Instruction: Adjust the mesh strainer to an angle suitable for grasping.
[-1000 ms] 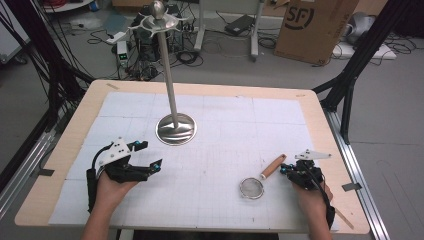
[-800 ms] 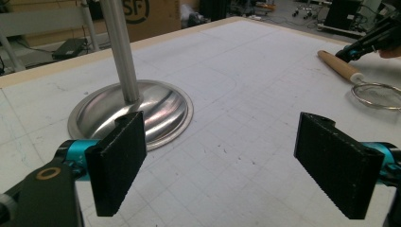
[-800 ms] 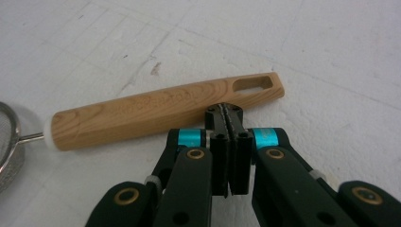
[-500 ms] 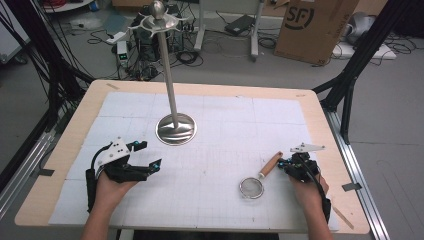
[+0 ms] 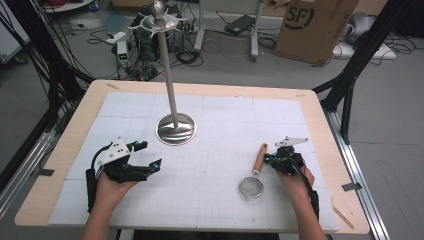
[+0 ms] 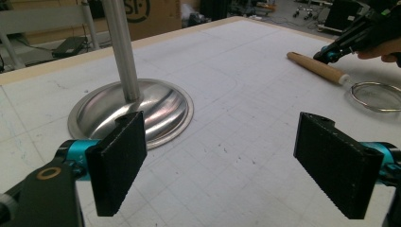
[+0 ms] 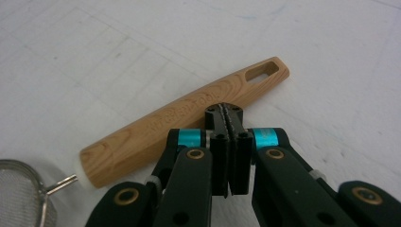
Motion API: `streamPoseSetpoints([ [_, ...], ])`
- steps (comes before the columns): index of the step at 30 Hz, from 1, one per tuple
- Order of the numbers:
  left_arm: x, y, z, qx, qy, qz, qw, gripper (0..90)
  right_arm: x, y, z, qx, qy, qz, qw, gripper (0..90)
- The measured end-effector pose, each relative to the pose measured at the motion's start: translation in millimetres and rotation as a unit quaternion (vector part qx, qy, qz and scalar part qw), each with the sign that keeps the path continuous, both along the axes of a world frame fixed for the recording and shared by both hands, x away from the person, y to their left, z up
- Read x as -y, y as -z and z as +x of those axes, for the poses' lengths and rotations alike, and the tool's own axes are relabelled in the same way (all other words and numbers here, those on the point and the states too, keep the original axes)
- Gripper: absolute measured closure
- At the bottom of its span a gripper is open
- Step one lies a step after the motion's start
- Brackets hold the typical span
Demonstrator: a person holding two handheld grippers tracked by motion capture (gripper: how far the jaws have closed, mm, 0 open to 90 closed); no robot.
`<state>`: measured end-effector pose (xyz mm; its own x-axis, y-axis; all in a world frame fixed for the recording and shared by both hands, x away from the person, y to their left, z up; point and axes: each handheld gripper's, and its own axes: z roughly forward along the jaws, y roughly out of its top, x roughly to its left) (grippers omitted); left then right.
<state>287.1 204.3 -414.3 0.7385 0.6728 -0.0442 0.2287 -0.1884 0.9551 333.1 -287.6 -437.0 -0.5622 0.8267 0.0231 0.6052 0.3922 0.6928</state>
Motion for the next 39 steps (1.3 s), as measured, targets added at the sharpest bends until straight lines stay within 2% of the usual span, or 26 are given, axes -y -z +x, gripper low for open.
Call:
streamPoseSetpoints([
  [12,-1.3,-0.2,0.2,-0.003,-0.002,-0.002,1.0,18.5,-28.9,-2.3,6.3,-0.001,-0.039,-0.001,0.9992,89.5],
  [19,-2.3,-0.1,0.4,-0.004,-0.003,-0.003,1.0,18.5,-48.7,-4.1,7.5,-0.004,-0.068,-0.006,0.9976,89.5],
  [20,-2.4,0.0,0.4,-0.004,-0.004,-0.004,1.0,18.5,-54.6,-4.8,7.5,-0.004,-0.082,-0.008,0.9966,89.5],
  [24,-3.4,0.2,0.6,-0.005,-0.007,-0.006,0.9999,18.5,-67.6,-6.8,6.1,-0.005,-0.107,-0.014,0.9942,89.5],
  [31,-5.2,0.5,0.7,-0.006,-0.009,-0.007,0.9999,18.6,-82.0,-8.8,2.3,-0.004,-0.133,-0.018,0.991,89.5],
  [32,-5.3,0.5,0.7,-0.006,-0.009,-0.008,0.9999,18.6,-85.3,-9.1,0.7,-0.005,-0.143,-0.016,0.9895,89.5],
  [34,-5.1,0.6,0.6,-0.006,-0.01,-0.007,0.9999,18.6,-87.1,-9.0,-0.5,-0.007,-0.147,-0.015,0.989,89.5],
  [39,-4.6,0.7,0.6,-0.007,-0.009,-0.006,0.9999,18.7,-96.4,-9.8,-7.4,-0.011,-0.171,-0.015,0.985,89.5],
])
